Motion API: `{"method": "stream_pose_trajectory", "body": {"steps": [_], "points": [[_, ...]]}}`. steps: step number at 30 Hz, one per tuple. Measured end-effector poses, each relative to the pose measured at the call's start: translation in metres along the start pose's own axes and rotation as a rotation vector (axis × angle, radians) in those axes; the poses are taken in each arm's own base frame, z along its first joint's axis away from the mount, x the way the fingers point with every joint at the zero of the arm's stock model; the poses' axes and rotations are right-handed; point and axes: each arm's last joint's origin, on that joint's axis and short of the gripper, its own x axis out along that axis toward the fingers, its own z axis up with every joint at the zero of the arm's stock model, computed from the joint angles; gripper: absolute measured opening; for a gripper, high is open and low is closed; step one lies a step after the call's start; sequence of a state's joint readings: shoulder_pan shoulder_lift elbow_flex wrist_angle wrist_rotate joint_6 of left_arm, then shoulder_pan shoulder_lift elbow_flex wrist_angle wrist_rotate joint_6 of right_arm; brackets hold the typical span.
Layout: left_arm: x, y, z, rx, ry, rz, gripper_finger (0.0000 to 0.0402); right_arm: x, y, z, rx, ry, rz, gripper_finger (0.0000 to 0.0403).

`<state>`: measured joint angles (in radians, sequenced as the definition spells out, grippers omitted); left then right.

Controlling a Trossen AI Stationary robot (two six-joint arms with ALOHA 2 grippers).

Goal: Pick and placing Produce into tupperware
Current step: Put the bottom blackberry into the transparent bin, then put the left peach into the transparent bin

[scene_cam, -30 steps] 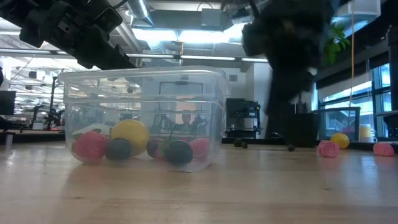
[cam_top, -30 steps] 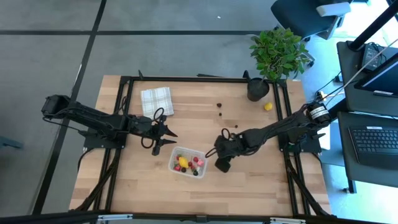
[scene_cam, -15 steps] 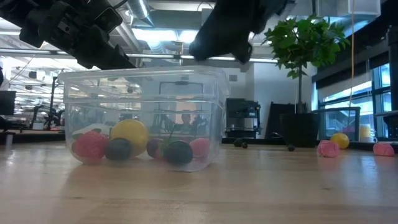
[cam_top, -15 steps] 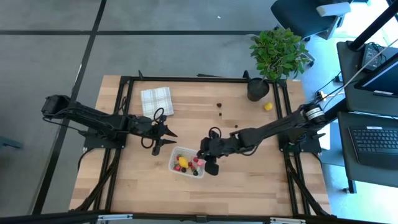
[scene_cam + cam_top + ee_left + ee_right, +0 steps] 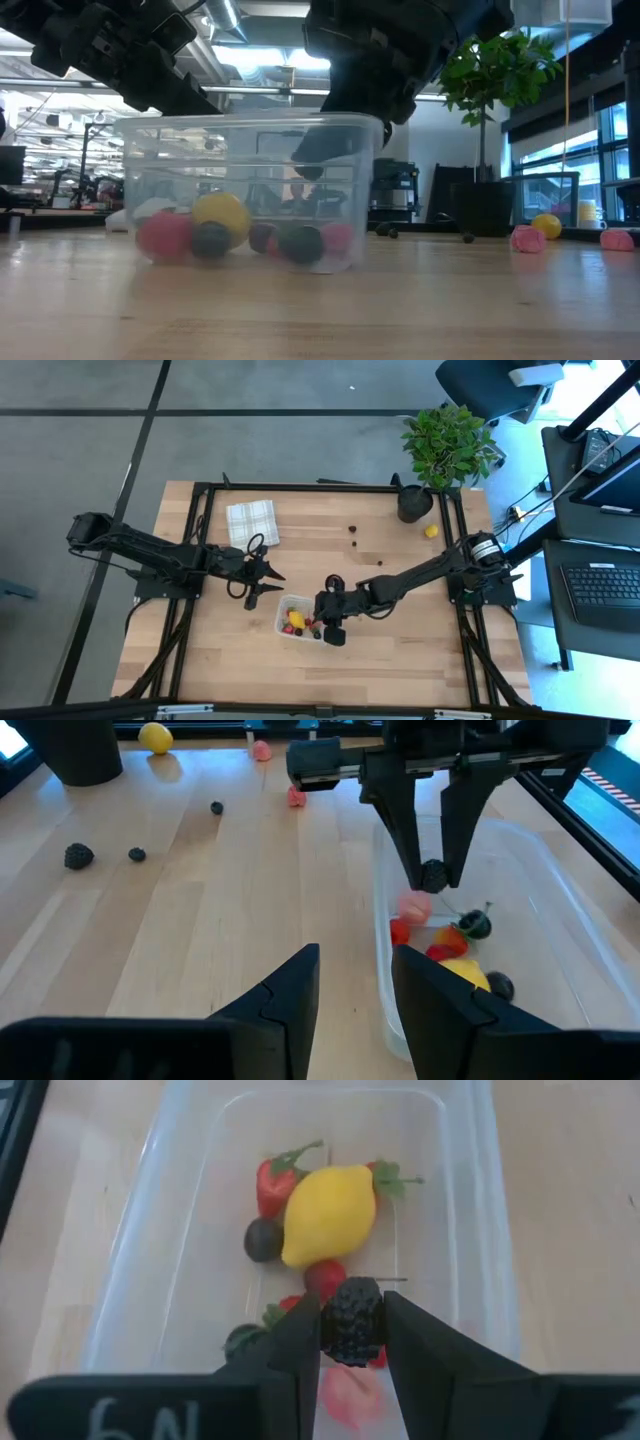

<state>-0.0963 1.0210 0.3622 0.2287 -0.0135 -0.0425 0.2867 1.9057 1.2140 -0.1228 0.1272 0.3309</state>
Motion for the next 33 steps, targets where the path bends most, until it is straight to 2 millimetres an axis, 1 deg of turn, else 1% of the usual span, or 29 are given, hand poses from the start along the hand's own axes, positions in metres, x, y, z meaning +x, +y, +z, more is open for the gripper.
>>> {"method": "stream_pose_trajectory", "body": {"steps": [6, 16, 21, 24, 29, 33], "points": [[0.000, 0.000, 0.000, 0.000, 0.001, 0.000, 0.0121, 0.000, 0.000, 0.000, -0.022, -0.001, 0.000, 0.0108], [0.000, 0.000, 0.000, -0.001, 0.003, 0.000, 0.0121, 0.000, 0.000, 0.001, -0.018, -0.007, -0.001, 0.0145], [0.000, 0.000, 0.000, -0.001, 0.003, 0.000, 0.0121, -0.001, 0.000, 0.001, -0.022, -0.009, 0.001, 0.0170], [0.000, 0.000, 0.000, -0.003, 0.003, 0.000, 0.0121, -0.010, 0.003, 0.007, -0.040, 0.012, 0.020, 0.0181], [0.000, 0.000, -0.001, -0.003, 0.011, 0.000, 0.0121, -0.039, 0.015, 0.027, -0.064, 0.004, 0.039, 0.0185], [0.000, 0.000, -0.001, -0.003, 0.012, 0.000, 0.0121, -0.065, 0.016, 0.025, -0.017, 0.121, 0.004, 0.0186]]}}
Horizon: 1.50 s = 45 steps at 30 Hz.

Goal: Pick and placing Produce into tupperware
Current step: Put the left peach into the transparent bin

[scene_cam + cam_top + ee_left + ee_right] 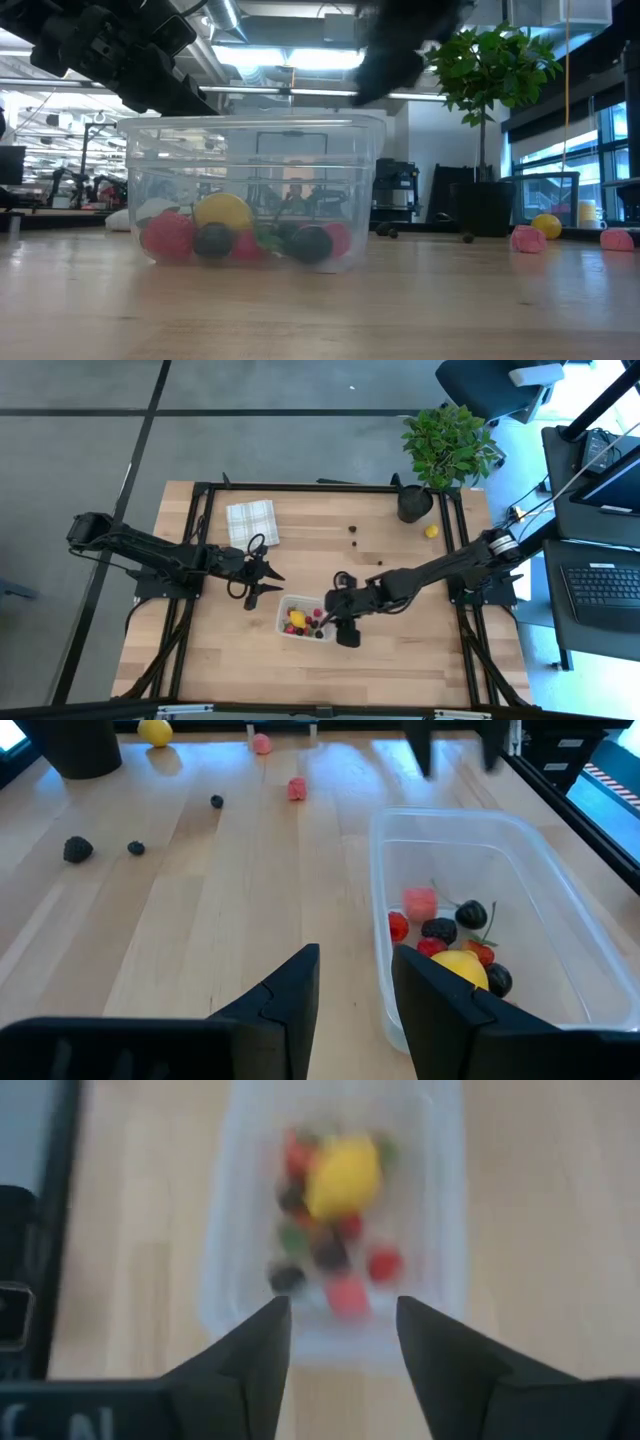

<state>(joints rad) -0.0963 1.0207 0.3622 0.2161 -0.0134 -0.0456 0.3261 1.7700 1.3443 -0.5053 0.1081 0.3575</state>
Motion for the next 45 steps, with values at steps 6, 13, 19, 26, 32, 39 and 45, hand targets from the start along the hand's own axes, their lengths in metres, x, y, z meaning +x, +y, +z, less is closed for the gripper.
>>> {"method": "stream_pose_trajectory", "body": {"steps": [6, 13, 19, 26, 32, 39, 45], "points": [[0.000, 0.000, 0.000, 0.000, 0.005, 0.000, 0.0121, -0.021, -0.001, -0.030, 0.156, 0.258, -0.115, 0.0186], [0.000, 0.000, -0.001, 0.000, 0.006, 0.000, 0.0121, -0.036, -0.015, -0.057, 0.247, 0.456, -0.449, 0.0186], [0.000, 0.000, -0.001, -0.003, 0.006, 0.000, 0.0121, -0.037, -0.017, -0.057, 0.204, 0.453, -0.476, 0.0186], [0.000, 0.000, -0.001, -0.004, 0.006, 0.000, 0.0121, -0.037, -0.017, -0.058, 0.182, 0.464, -0.470, 0.0187], [0.000, 0.000, -0.001, -0.004, 0.006, 0.000, 0.0121, -0.037, -0.017, -0.058, 0.185, 0.467, -0.473, 0.0231], [0.000, 0.000, -0.001, -0.004, 0.006, 0.000, 0.0121, -0.036, -0.017, -0.057, 0.198, 0.448, -0.469, 0.0312], [0.000, 0.000, -0.001, -0.005, 0.005, 0.000, 0.0121, -0.033, -0.013, -0.057, 0.202, 0.433, -0.458, 0.0325]]}}
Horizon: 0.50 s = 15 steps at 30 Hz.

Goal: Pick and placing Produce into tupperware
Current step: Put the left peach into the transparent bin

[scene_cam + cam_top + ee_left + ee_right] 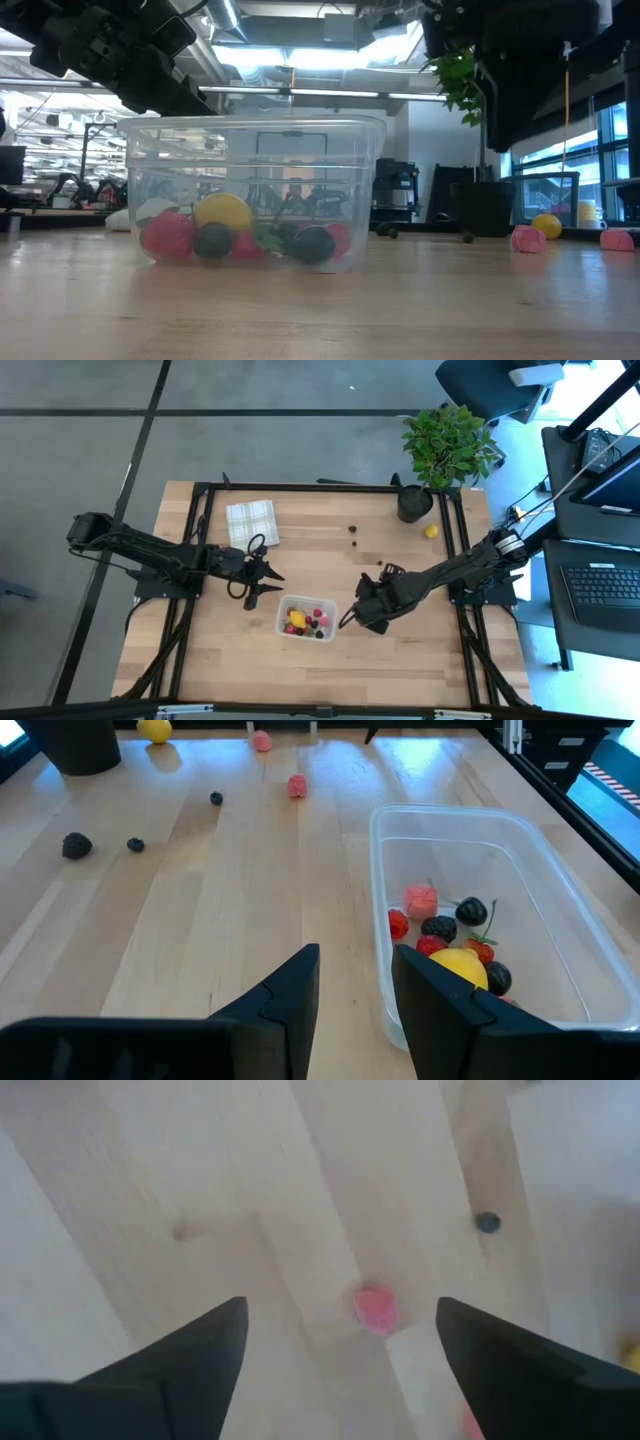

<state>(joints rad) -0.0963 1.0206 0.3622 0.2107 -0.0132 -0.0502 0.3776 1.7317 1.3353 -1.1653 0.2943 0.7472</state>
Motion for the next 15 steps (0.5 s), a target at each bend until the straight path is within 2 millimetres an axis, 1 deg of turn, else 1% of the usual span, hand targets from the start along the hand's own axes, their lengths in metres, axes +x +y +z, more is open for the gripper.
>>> {"method": "stream_pose_trajectory", "body": {"steps": [6, 11, 15], "points": [[0.000, 0.000, 0.000, -0.001, 0.000, 0.000, 0.0121, 0.002, -0.010, -0.003, -0.050, 0.084, -0.036, 0.0326], [0.000, 0.000, 0.000, -0.004, 0.000, 0.000, 0.0121, 0.006, -0.021, 0.005, -0.070, 0.141, -0.002, 0.0326], [0.000, 0.000, 0.000, -0.004, 0.001, 0.000, 0.0121, 0.009, -0.029, 0.011, -0.101, 0.152, -0.002, 0.0326]]}}
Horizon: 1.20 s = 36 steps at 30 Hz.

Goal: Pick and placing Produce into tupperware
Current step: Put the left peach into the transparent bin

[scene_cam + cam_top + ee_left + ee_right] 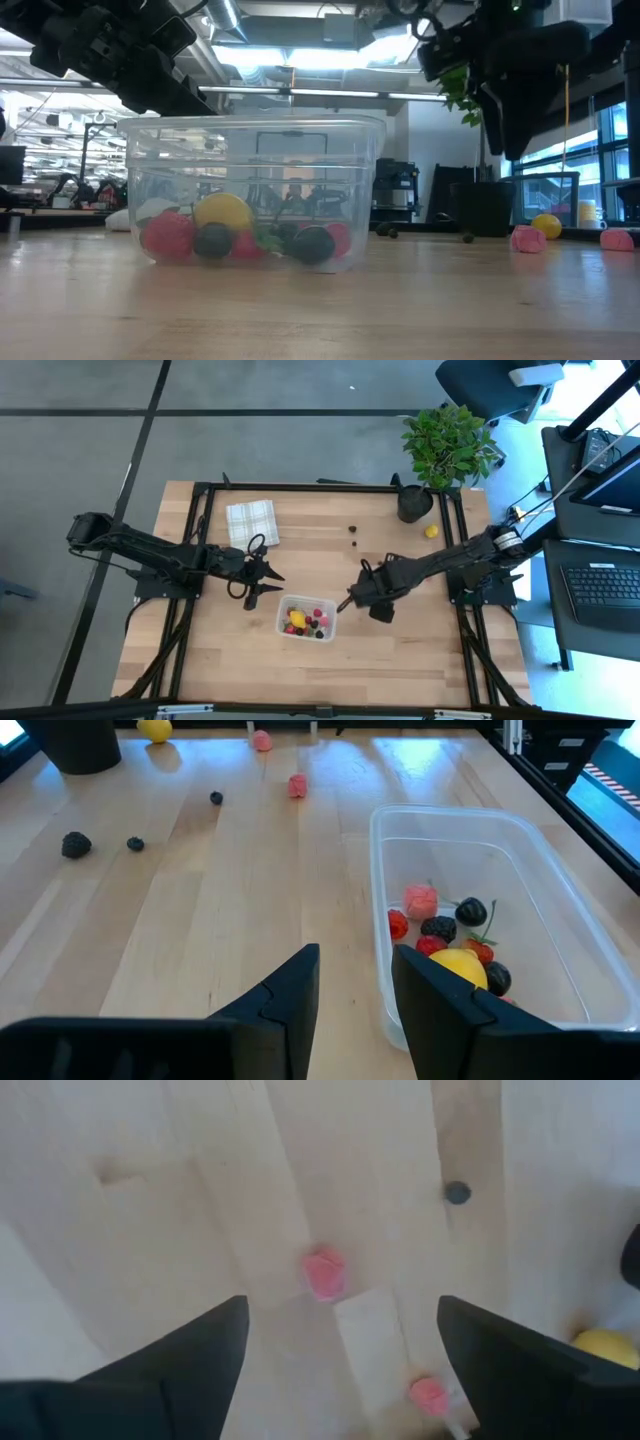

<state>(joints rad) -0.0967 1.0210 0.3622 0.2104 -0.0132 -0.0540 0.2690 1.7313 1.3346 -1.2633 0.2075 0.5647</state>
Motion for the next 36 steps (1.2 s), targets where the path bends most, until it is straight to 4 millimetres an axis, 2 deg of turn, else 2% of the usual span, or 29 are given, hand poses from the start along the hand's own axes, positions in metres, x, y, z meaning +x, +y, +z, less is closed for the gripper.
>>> {"method": "stream_pose_trajectory", "body": {"steps": [4, 7, 13, 25, 30, 36], "points": [[0.000, 0.000, 0.000, -0.023, 0.000, 0.000, 0.0121, 0.002, -0.009, 0.005, -0.027, 0.014, 0.006, 0.0326], [0.000, 0.000, 0.000, -0.026, 0.000, 0.000, 0.0121, 0.012, -0.016, 0.005, -0.033, 0.038, 0.035, 0.0326], [0.000, 0.000, -0.002, -0.026, 0.018, 0.001, 0.0121, 0.042, -0.030, -0.018, -0.014, 0.126, 0.033, 0.0326], [0.000, 0.000, -0.002, -0.023, 0.019, 0.002, 0.0121, 0.078, -0.034, -0.045, -0.076, -0.011, 0.100, 0.0326], [0.000, 0.000, -0.002, -0.023, 0.019, 0.002, 0.0121, 0.087, -0.032, -0.044, -0.067, -0.062, 0.115, 0.0326], [0.000, 0.000, -0.002, -0.022, 0.018, 0.002, 0.0121, 0.089, -0.028, -0.037, -0.070, -0.163, 0.165, 0.0326]]}}
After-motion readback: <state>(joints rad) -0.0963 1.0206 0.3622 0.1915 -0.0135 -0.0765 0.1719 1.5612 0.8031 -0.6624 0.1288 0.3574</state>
